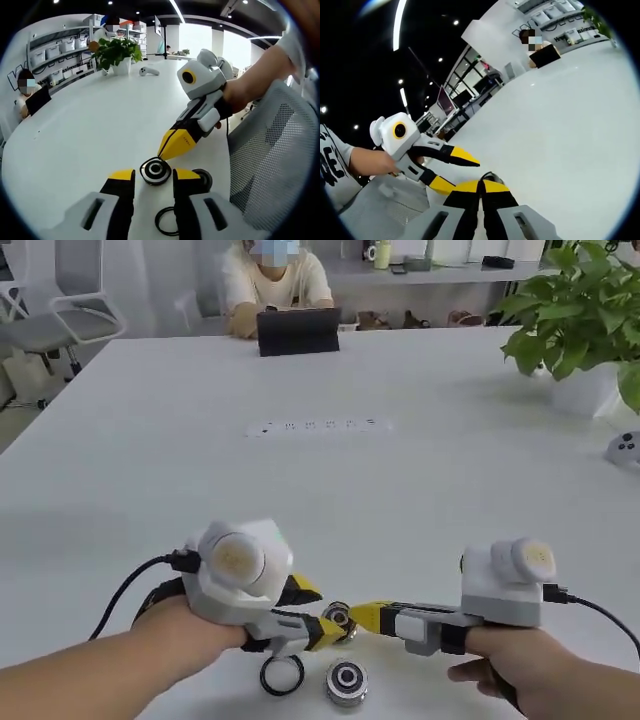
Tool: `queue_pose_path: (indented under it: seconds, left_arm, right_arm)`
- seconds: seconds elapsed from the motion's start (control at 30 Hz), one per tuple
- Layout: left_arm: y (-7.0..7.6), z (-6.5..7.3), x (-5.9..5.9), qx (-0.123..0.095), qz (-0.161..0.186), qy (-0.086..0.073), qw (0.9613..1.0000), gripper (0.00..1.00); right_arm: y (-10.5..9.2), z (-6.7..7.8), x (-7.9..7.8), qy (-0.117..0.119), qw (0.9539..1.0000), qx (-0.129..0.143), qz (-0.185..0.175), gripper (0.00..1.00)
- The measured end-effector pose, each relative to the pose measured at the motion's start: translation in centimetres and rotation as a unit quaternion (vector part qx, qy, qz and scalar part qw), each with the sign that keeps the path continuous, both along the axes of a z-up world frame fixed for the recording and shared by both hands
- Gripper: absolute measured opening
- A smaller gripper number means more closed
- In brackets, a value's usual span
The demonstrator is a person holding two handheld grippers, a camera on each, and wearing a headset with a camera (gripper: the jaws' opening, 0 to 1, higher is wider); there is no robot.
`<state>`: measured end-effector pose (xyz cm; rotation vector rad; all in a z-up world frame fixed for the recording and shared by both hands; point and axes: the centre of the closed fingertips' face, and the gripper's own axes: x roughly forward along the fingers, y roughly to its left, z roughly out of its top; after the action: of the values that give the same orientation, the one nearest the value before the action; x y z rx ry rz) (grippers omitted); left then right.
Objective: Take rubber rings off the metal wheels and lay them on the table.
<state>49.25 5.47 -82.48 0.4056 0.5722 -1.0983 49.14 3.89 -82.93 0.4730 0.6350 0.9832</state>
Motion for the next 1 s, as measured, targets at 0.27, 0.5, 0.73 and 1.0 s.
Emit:
queue_pose_path:
  seconds: [0.27,0.5,0.73,1.0]
  left_arm:
    - [1.1,1.2,-0.1,-0.012,0.001,-0.006,0.9999,0.35]
    - [2.1,2.1,-0.5,-0.025,0.004,-0.009,0.9996,0.43]
    - [3.4,3.2,-0.9,-0.041,0.012,-0.012,0.9990,0.51]
    - [5.0,4.2,-1.9,-0.057,0.022,-0.008,0.9981,0.59]
  right_arm:
    - [0.2,0.7,0.1,-0.002,0.9999,0.016,0.003,0.00]
    - [0.2,1.4,0.1,-0.007,0.9998,0.018,0.009,0.00]
    - [0.7,1.7,-0.3,-0.005,0.9995,0.022,0.024,0.00]
    - [1.4,2.3,-0.8,-0.003,0.9987,0.029,0.041,0.00]
